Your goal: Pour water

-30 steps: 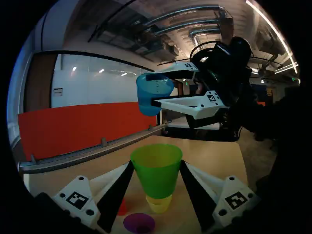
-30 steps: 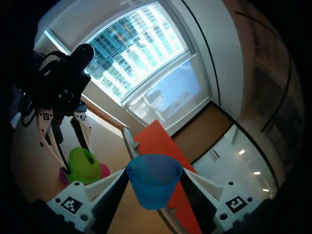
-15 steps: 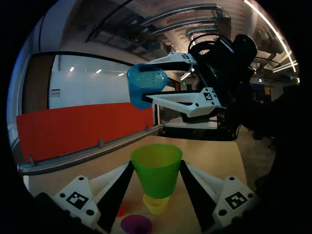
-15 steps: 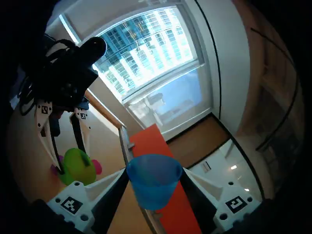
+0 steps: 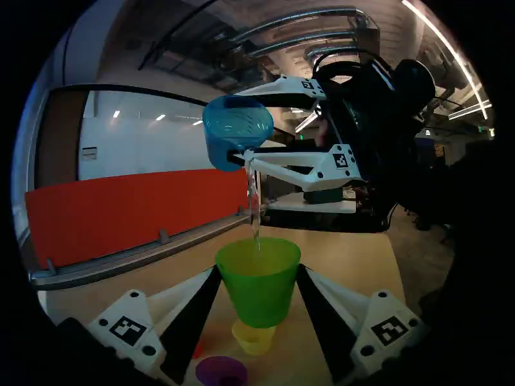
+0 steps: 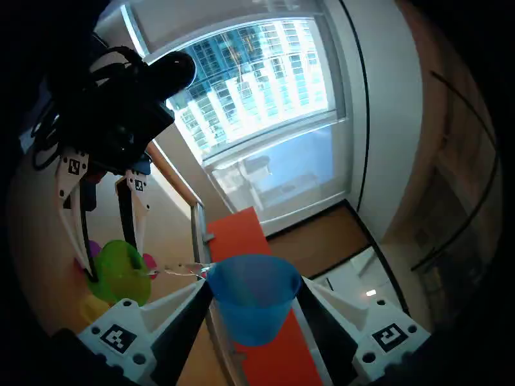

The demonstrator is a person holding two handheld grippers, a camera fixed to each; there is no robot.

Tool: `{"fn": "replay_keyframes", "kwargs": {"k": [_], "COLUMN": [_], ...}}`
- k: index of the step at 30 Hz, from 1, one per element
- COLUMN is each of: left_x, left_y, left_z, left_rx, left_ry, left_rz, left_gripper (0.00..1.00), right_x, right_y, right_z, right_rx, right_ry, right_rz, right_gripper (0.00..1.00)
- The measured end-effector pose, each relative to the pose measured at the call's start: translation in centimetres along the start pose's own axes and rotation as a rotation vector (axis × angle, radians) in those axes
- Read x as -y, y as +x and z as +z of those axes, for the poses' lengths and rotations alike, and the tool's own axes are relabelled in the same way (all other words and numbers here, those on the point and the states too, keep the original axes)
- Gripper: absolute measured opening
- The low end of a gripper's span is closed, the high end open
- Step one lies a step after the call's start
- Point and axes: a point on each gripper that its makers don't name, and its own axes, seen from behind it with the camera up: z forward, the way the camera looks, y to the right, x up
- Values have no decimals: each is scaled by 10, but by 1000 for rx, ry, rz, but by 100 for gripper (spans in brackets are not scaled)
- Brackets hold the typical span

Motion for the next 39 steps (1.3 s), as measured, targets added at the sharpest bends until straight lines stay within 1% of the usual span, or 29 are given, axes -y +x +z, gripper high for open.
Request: {"fn": "replay_keyframes", "kwargs": {"k": [12, 18, 27, 39], "left_x": [-6, -7, -9, -10], "left_y": [1, 2, -2, 2], "left_z": [1, 1, 3, 6], "left_rx": [7, 3, 14, 6], "left_ry": [-14, -19, -25, -31], "left_rz": [8, 4, 10, 8], "left_gripper": [84, 84, 84, 84], "right_x": [-8, -13, -14, -18], "right_y": [4, 3, 3, 3], "right_z": [-3, -3, -3, -4], "right_rx": [-5, -3, -3, 0], "right_ry": [-19, -27, -36, -46], "right_rz": [-49, -78, -102, -152], "right_gripper": [92, 92, 92, 92]}}
